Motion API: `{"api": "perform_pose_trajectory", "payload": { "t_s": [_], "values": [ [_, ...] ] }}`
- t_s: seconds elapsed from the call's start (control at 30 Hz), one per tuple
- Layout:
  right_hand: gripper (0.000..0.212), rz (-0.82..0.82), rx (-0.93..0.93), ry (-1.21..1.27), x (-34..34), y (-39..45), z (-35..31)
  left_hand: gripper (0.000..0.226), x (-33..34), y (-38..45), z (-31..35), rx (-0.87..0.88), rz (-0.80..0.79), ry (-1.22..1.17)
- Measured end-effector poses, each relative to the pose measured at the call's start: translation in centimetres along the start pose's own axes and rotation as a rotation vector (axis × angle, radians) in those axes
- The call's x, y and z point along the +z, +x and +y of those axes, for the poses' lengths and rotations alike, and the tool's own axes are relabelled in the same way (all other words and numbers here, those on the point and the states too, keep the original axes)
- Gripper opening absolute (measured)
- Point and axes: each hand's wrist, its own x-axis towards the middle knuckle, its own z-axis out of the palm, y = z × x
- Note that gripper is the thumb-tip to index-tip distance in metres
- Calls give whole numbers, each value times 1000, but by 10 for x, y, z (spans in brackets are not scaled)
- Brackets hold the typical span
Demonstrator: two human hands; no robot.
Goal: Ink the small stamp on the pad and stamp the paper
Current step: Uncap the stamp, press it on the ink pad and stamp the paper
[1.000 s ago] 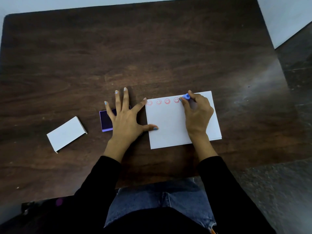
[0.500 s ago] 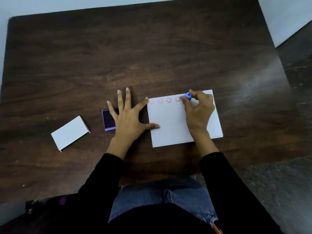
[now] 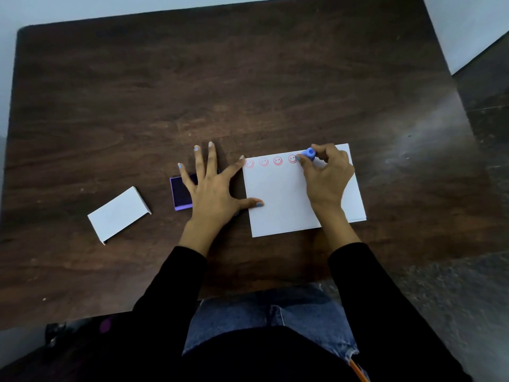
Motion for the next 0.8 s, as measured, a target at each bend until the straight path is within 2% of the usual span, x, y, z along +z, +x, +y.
{"api": "perform_pose_trajectory", "payload": {
  "t_s": [0.53, 0.6, 0.73, 0.8],
  "values": [
    [24, 5, 16, 24, 2, -5, -1, 96, -1, 0, -1, 8, -2, 14],
    [22, 77, 108, 160, -1, -3, -3, 96, 0, -1, -1, 9, -5, 6],
    [27, 366, 391, 642, -19, 15, -5, 96, -2, -1, -1, 3, -11, 8],
    [24, 421, 458, 809, -29, 28, -4, 96, -4, -1, 1, 9, 3, 3]
  ]
}}
